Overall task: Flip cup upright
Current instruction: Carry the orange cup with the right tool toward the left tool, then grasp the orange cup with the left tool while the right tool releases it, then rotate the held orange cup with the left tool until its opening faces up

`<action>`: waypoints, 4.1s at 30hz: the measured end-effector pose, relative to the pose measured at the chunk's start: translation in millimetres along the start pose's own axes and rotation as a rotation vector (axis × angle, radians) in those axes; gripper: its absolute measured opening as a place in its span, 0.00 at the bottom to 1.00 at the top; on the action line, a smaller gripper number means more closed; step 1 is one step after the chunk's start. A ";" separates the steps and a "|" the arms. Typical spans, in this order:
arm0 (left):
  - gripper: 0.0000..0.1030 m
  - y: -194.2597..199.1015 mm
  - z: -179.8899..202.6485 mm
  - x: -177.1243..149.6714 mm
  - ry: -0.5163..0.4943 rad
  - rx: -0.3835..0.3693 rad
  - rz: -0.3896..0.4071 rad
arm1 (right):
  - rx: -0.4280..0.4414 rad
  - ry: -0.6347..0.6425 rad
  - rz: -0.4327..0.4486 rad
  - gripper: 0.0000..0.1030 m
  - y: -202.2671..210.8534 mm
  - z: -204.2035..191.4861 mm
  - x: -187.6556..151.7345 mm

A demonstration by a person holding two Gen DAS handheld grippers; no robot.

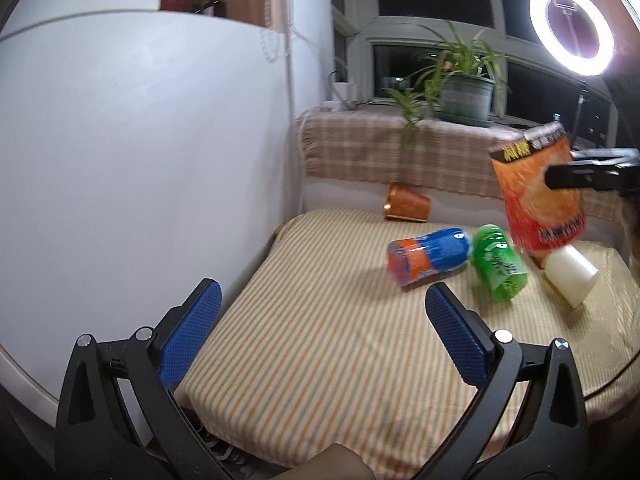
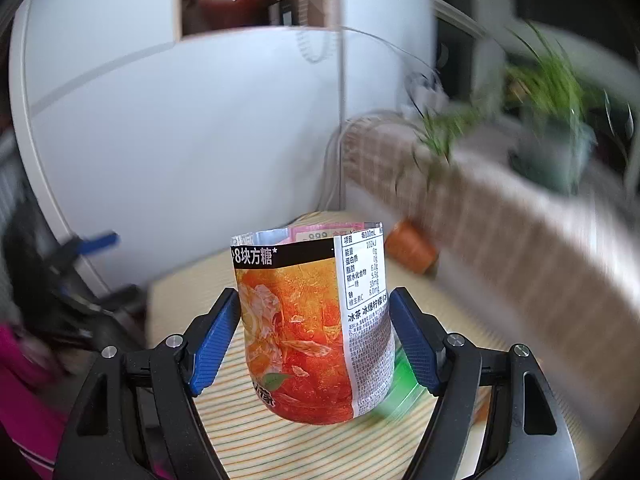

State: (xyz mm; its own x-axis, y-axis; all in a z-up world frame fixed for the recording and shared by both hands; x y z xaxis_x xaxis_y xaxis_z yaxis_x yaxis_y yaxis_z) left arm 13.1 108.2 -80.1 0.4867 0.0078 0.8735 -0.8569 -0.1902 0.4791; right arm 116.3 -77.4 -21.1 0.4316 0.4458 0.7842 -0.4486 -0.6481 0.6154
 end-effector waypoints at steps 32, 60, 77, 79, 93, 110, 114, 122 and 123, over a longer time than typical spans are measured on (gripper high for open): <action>1.00 -7.2 97.8 -0.7 -0.017 -0.330 -0.145 | 0.081 -0.860 -0.098 0.78 8.4 67.9 -169.4; 1.00 -84.8 173.3 -4.2 0.194 -0.776 -0.560 | -0.441 -0.694 0.083 0.78 173.0 28.2 -238.1; 0.99 -138.9 221.7 -27.7 0.292 -0.867 -0.786 | -0.482 -0.701 0.061 0.78 159.8 35.8 -249.5; 0.98 -140.7 223.3 -28.9 0.286 -0.867 -0.788 | -0.484 -0.704 0.058 0.78 157.9 36.8 -250.3; 0.80 -140.7 232.8 -32.2 0.256 -0.875 -0.790 | -0.489 -0.727 0.048 0.78 154.3 42.1 -254.4; 0.79 -91.5 229.5 -2.1 0.024 -0.730 -0.486 | -0.504 -0.712 0.048 0.78 147.9 43.7 -249.4; 0.79 -78.6 230.8 3.8 -0.055 -0.666 -0.386 | -0.503 -0.713 0.045 0.78 145.1 44.2 -248.5; 0.78 -68.9 241.1 5.0 -0.183 -0.555 -0.257 | -0.509 -0.715 0.046 0.78 144.6 43.5 -250.1; 0.78 -68.4 242.2 4.6 -0.193 -0.545 -0.247 | -0.513 -0.714 0.046 0.78 144.7 43.3 -250.1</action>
State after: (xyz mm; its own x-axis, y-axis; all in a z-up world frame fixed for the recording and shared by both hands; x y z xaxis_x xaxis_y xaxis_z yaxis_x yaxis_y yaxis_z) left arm 115.1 -116.6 -129.6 0.6596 -0.1998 0.7246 -0.6538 0.3230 0.6843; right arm -22.7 -309.4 -131.7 0.7139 -0.1772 0.6775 -0.6996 -0.2225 0.6790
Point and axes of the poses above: each gripper's, at about its wrist camera, not at the fingertips, and y roughly against the way its jaws point, z to its right, x to its top, the point moved 4 cm from there along -y, roughly the way its jaws point, and after that the axes turned 4 degrees about -y, right-handed, at the moved point
